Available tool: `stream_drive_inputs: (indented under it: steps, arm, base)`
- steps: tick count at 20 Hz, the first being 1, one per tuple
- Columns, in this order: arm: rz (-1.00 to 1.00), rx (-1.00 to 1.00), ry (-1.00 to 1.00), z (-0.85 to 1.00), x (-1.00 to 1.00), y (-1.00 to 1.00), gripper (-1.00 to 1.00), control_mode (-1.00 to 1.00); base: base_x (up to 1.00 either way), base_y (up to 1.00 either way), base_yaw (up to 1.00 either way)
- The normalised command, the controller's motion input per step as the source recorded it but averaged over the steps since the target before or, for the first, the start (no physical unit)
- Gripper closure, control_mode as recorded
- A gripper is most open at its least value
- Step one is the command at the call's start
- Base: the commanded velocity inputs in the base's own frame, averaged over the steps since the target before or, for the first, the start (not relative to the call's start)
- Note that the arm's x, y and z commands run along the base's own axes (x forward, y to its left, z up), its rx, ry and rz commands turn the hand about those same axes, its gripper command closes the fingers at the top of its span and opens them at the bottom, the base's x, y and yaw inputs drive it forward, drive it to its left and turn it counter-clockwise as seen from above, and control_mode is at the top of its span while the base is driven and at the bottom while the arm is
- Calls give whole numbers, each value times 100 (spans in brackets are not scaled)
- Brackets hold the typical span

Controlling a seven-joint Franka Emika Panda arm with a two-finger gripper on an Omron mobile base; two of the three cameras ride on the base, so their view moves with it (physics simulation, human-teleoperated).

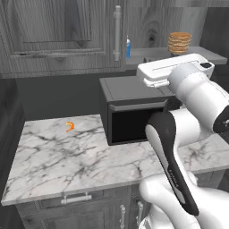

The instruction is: Pick the dish brush and soap dispenser from the cabinet and place them on the counter.

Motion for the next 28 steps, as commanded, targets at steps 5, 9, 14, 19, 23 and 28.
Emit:
stream_drive_inputs:
  steps: [5,9,14,19,23,28]
  arm:
    - [0,0,-3,-3,29,0,-100,-100]
    - [0,0,-4,-2,28,0,-100,-100]
    - [0,0,-5,-1,26,3,-100,-100]
    - [0,0,-5,-1,23,9,-100,-100]
    - [0,0,-2,0,19,10,-100,-100]
    - [-2,0,0,0,20,7,-100,-100]
  base:
    - [0,0,0]
    - [0,0,0]
    - [0,0,0]
    - [0,0,0]
    - [0,0,0]
    - [0,0,0]
